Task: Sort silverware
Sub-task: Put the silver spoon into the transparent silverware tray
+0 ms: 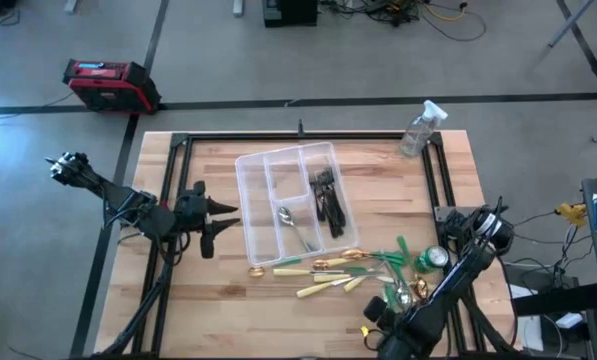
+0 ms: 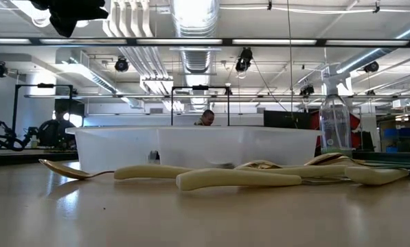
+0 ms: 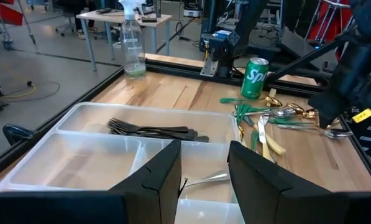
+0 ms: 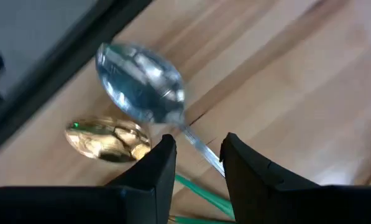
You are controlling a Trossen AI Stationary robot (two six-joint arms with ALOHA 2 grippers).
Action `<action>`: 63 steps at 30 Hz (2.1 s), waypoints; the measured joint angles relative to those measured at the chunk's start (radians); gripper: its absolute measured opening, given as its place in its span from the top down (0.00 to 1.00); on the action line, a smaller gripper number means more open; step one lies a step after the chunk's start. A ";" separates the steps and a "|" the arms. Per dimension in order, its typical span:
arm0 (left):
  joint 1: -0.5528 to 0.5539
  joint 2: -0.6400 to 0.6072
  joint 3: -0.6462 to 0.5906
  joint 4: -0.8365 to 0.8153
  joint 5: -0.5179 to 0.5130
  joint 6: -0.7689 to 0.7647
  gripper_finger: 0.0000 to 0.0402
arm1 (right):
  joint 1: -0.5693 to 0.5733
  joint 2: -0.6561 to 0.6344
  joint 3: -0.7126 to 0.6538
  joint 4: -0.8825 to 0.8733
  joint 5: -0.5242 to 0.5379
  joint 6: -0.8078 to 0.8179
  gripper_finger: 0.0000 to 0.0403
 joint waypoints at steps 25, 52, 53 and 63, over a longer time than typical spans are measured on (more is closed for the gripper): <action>0.000 -0.002 0.000 -0.003 0.005 -0.001 0.70 | -0.126 0.109 0.010 0.035 0.022 -0.057 0.98; -0.002 0.009 0.000 -0.018 0.006 -0.079 0.70 | -0.797 0.050 0.456 0.156 0.146 0.470 1.00; -0.002 0.009 0.000 -0.017 0.005 -0.079 0.70 | -0.817 0.060 0.455 0.156 0.146 0.479 1.00; -0.002 -0.046 -0.002 -0.103 -0.045 -0.082 0.70 | -0.905 0.209 0.453 0.132 0.053 0.596 1.00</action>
